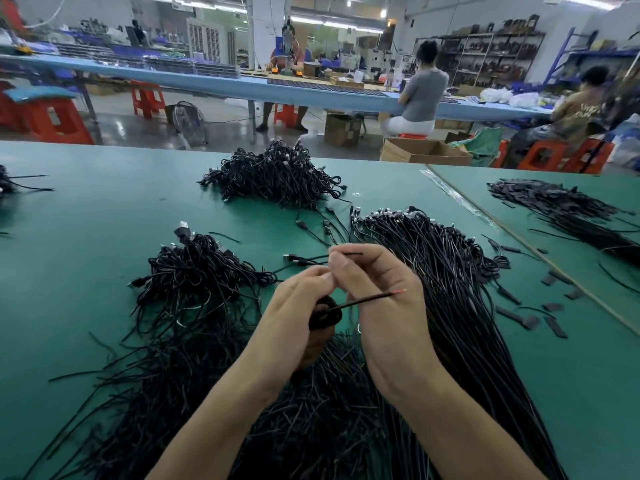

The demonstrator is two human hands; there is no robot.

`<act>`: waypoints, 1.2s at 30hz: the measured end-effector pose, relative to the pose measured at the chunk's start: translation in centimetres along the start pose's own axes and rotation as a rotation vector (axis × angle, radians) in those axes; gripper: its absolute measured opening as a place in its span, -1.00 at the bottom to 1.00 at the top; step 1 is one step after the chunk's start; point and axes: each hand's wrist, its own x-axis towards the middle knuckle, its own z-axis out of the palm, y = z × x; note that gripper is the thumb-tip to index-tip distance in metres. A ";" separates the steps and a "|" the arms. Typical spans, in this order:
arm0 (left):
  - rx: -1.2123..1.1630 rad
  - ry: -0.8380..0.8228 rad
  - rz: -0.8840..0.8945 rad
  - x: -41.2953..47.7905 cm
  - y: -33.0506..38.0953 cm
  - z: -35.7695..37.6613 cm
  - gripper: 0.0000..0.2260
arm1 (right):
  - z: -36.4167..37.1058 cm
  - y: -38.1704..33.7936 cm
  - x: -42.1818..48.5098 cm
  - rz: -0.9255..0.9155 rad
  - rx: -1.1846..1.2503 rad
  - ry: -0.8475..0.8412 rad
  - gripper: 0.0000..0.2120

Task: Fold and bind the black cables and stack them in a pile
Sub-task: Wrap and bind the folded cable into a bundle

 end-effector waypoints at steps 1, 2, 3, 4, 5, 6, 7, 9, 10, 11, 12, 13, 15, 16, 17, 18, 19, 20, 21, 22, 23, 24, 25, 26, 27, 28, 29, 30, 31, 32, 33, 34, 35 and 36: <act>-0.005 0.027 0.034 0.0 0.0 0.1 -0.60 | 0.0 -0.1 0.0 -0.001 -0.047 -0.002 -0.94; -0.022 0.052 0.067 0.0 0.0 0.2 -0.61 | -0.2 -0.2 0.0 0.002 -0.090 -0.010 -0.93; -0.054 0.067 0.097 -0.1 0.1 0.2 -0.63 | -0.3 -0.3 0.0 0.008 -0.137 -0.029 -0.91; -0.093 0.071 0.115 -0.1 0.3 0.2 -0.65 | -0.5 -0.3 -0.1 0.009 -0.208 -0.056 -0.88; -0.121 0.074 0.122 -0.1 0.4 0.1 -0.66 | -0.7 -0.4 -0.2 0.003 -0.298 -0.084 -0.83; -0.128 0.079 0.126 -0.2 0.5 0.0 -0.66 | -0.9 -0.4 -0.3 -0.009 -0.386 -0.115 -0.81; -0.116 0.085 0.129 -0.3 0.6 -0.1 -0.65 | -1.0 -0.5 -0.5 -0.026 -0.456 -0.146 -0.80; -0.081 0.100 0.138 -0.4 0.8 -0.1 -0.62 | -1.4 -0.7 -0.7 -0.081 -0.575 -0.187 -0.82; -0.071 0.116 0.140 -0.4 0.8 0.0 -0.61 | -1.6 -0.9 -0.6 -0.114 -0.636 -0.205 -0.82; -0.069 0.139 0.140 -0.3 0.7 0.1 -0.59 | -1.9 -1.1 -0.5 -0.150 -0.708 -0.234 -0.83; -0.072 0.173 0.136 -0.3 0.6 0.1 -0.58 | -2.1 -1.3 -0.4 -0.200 -0.801 -0.276 -0.84; -0.077 0.215 0.126 -0.1 0.5 0.1 -0.56 | -2.3 -1.6 -0.2 -0.265 -0.908 -0.324 -0.85; -0.092 0.290 0.092 0.1 0.3 0.0 -0.53 | -2.6 -2.1 -0.1 -0.408 -1.079 -0.396 -0.84; -0.103 0.308 0.077 0.2 0.2 -0.1 -0.53 | -2.7 -2.1 -0.1 -0.470 -1.123 -0.409 -0.84; -0.111 0.314 0.063 0.3 0.2 -0.1 -0.53 | -2.8 -2.2 -0.2 -0.525 -1.147 -0.408 -0.84; -0.116 0.313 0.049 0.4 0.2 -0.2 -0.53 | -2.8 -2.2 -0.3 -0.577 -1.162 -0.399 -0.85; -0.117 0.310 0.031 0.4 0.2 -0.2 -0.54 | -2.8 -2.1 -0.4 -0.625 -1.175 -0.387 -0.87; -0.118 0.304 0.011 0.4 0.2 -0.2 -0.54 | -2.7 -2.1 -0.5 -0.667 -1.187 -0.374 -0.88; -0.119 0.295 -0.007 0.5 0.2 -0.3 -0.54 | -2.7 -2.1 -0.7 -0.698 -1.200 -0.363 -0.88; -0.124 0.285 -0.022 0.5 0.2 -0.3 -0.54 | -2.5 -2.1 -0.7 -0.714 -1.217 -0.357 -0.88; -0.136 0.277 -0.032 0.4 0.2 -0.4 -0.56 | -2.4 -2.1 -0.8 -0.714 -1.242 -0.361 -0.88; -0.161 0.272 -0.038 0.4 0.2 -0.4 -0.57 | -2.3 -2.2 -0.8 -0.698 -1.279 -0.374 -0.88; -0.190 0.273 -0.046 0.5 0.2 -0.3 -0.59 | -2.1 -2.2 -0.8 -0.669 -1.321 -0.397 -0.88; -0.212 0.281 -0.064 0.5 0.2 -0.3 -0.61 | -2.0 -2.3 -0.9 -0.641 -1.359 -0.425 -0.89; -0.224 0.296 -0.094 0.5 0.2 -0.2 -0.62 | -2.0 -2.3 -0.8 -0.629 -1.385 -0.454 -0.90; -0.232 0.317 -0.130 0.5 0.3 -0.1 -0.64 | -2.0 -2.3 -0.9 -0.635 -1.401 -0.486 -0.92; -0.241 0.334 -0.160 0.5 0.3 -0.1 -0.66 | -2.1 -2.4 -0.9 -0.654 -1.413 -0.519 -0.95; -0.245 0.337 -0.170 0.5 0.3 -0.1 -0.66 | -2.1 -2.5 -0.9 -0.679 -1.421 -0.547 -0.94; -0.240 0.324 -0.163 0.4 0.3 -0.2 -0.63 | -2.1 -2.5 -1.0 -0.711 -1.425 -0.564 -0.93; -0.230 0.303 -0.148 0.4 0.4 -0.2 -0.60 | -2.1 -2.5 -1.1 -0.751 -1.429 -0.572 -0.92; -0.215 0.279 -0.137 0.4 0.3 -0.2 -0.57 | -2.1 -2.5 -1.1 -0.794 -1.438 -0.576 -0.92; -0.191 0.257 -0.130 0.4 0.3 -0.2 -0.54 | -2.1 -2.7 -1.2 -0.840 -1.449 -0.579 -0.89; -0.159 0.235 -0.127 0.4 0.2 -0.2 -0.51 | -2.1 -2.8 -1.2 -0.888 -1.457 -0.585 -0.85; -0.125 0.200 -0.121 0.3 0.1 -0.3 -0.50 | -2.1 -3.1 -1.1 -0.931 -1.464 -0.600 -0.84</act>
